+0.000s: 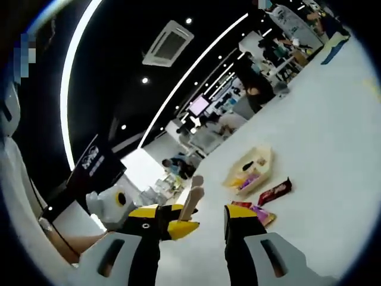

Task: Place the target food into the container with the food tongs after gripping and lifting it, then release it inside without dropping or visibly crushing the food.

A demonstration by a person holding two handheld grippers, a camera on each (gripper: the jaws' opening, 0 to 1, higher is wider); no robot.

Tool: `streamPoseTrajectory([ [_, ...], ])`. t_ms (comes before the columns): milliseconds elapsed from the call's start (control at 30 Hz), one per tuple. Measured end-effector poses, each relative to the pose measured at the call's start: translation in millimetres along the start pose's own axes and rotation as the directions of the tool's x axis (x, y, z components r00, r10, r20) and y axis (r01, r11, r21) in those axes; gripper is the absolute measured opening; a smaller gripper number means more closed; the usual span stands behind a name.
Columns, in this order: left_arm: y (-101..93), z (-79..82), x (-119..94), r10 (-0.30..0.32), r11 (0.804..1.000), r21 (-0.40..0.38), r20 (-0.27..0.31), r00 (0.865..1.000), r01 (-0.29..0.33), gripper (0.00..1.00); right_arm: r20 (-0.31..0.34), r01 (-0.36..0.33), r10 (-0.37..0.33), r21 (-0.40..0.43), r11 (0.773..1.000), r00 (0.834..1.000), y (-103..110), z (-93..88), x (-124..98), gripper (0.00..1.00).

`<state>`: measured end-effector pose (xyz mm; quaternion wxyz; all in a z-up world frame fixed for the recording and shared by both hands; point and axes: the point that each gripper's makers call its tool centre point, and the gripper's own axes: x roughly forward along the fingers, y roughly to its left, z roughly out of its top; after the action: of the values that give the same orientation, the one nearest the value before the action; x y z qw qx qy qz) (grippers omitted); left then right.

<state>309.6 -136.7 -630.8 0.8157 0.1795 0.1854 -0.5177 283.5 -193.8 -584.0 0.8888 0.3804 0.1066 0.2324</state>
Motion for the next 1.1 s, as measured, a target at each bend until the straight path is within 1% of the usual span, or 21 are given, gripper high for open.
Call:
streamPoseTrajectory([
  [33, -4.7, 1.0, 0.7, -0.006, 1.000, 0.002, 0.002, 1.000, 0.006, 0.19, 0.004, 0.000, 0.000, 0.012, 1.000, 1.000, -0.8, 0.3, 1.4, 0.42],
  [67, -10.9, 2.8, 1.3, -0.015, 1.000, 0.009, 0.002, 1.000, 0.015, 0.19, 0.000, 0.013, -0.013, 0.041, 0.999, 1.000, -4.2, -1.7, 3.2, 0.42],
  [100, -18.0, 4.8, 2.1, -0.027, 0.999, 0.026, 0.001, 1.000, 0.027, 0.19, -0.001, 0.018, -0.018, 0.056, 0.998, 1.000, -7.1, -3.1, 4.1, 0.42],
  [167, -24.7, 6.6, 3.1, -0.035, 0.999, 0.035, 0.000, 0.999, 0.035, 0.19, 0.006, 0.014, -0.014, 0.077, 0.997, 1.000, -8.5, -4.0, 4.8, 0.42],
  [200, -31.7, 8.7, 4.1, -0.048, 0.997, 0.054, -0.005, 0.999, 0.048, 0.19, 0.007, 0.018, -0.019, 0.099, 0.995, 1.000, -10.6, -6.1, 5.0, 0.41],
  [467, -45.8, 8.7, 8.9, -0.079, 0.989, 0.125, -0.039, 0.996, 0.083, 0.19, 0.022, 0.005, -0.008, 0.156, 0.988, 1.000, -13.2, -7.3, 4.4, 0.29],
  [500, -46.8, 9.4, 8.9, -0.081, 0.988, 0.132, -0.039, 0.996, 0.085, 0.19, 0.025, 0.003, -0.008, 0.164, 0.987, 1.000, -13.5, -6.6, 4.4, 0.29],
  [533, -52.3, 12.9, 8.4, -0.099, 0.984, 0.145, -0.035, 0.995, 0.103, 0.19, 0.029, 0.002, -0.007, 0.171, 0.985, 1.000, -13.8, -5.9, 4.3, 0.28],
  [633, -60.1, 22.0, 7.1, -0.121, 0.980, 0.156, -0.008, 0.993, 0.121, 0.19, 0.024, 0.006, -0.010, 0.184, 0.983, 1.000, -15.4, -6.1, 3.6, 0.21],
  [667, -61.4, 24.2, 7.0, -0.121, 0.980, 0.160, -0.003, 0.993, 0.120, 0.19, 0.024, 0.000, -0.004, 0.195, 0.981, 1.000, -14.9, -6.0, 2.9, 0.17],
  [700, -61.4, 24.2, 7.7, -0.114, 0.979, 0.168, -0.010, 0.993, 0.114, 0.19, 0.034, -0.034, 0.027, 0.224, 0.974, 0.999, -10.0, -3.8, 2.2, 0.14],
  [733, -61.3, 24.4, 7.9, -0.116, 0.979, 0.170, -0.007, 0.993, 0.116, 0.19, 0.044, -0.034, 0.023, 0.252, 0.967, 0.999, -9.4, -2.2, 2.5, 0.13],
  [767, -59.6, 26.6, 7.2, -0.110, 0.981, 0.162, 0.006, 0.994, 0.107, 0.20, 0.045, -0.034, 0.023, 0.252, 0.967, 0.999, -11.1, -1.3, 1.4, 0.12],
  [833, -59.3, 29.3, 5.0, -0.107, 0.982, 0.161, 0.022, 0.994, 0.103, 0.21, 0.054, -0.066, 0.052, 0.283, 0.957, 0.997, -5.2, 1.6, 1.1, 0.12],
  [867, -59.1, 32.2, 3.5, -0.105, 0.982, 0.163, 0.040, 0.994, 0.097, 0.21, 0.048, -0.075, 0.063, 0.300, 0.951, 0.997, -1.9, 0.9, 0.3, 0.12],
  [900, -58.9, 33.2, 2.5, -0.105, 0.982, 0.162, 0.047, 0.993, 0.096, 0.21, 0.054, -0.075, 0.062, 0.297, 0.952, 0.997, -3.3, 2.7, 0.6, 0.12],
  [933, -59.0, 34.7, 1.3, -0.106, 0.982, 0.160, 0.062, 0.992, 0.095, 0.21, 0.062, -0.099, 0.083, 0.331, 0.938, 0.995, -0.3, 4.7, 0.5, 0.11],
  [1000, -58.6, 37.8, -0.5, -0.106, 0.984, 0.149, 0.083, 0.991, 0.093, 0.22, 0.071, -0.108, 0.088, 0.356, 0.928, 0.994, 0.3, 5.9, 0.8, 0.11],
  [1033, -58.3, 38.9, -1.5, -0.102, 0.985, 0.149, 0.088, 0.991, 0.088, 0.22, 0.078, -0.121, 0.098, 0.389, 0.913, 0.992, 0.4, 6.3, 1.4, 0.11],
  [1067, -58.2, 39.1, -1.5, -0.100, 0.985, 0.148, 0.092, 0.991, 0.086, 0.22, 0.083, -0.125, 0.100, 0.399, 0.909, 0.992, -0.7, 6.8, 1.9, 0.11],
  [1100, -57.5, 39.9, -2.3, -0.098, 0.987, 0.140, 0.099, 0.990, 0.084, 0.22, 0.089, -0.135, 0.108, 0.417, 0.899, 0.990, 0.3, 7.4, 2.2, 0.11],
])
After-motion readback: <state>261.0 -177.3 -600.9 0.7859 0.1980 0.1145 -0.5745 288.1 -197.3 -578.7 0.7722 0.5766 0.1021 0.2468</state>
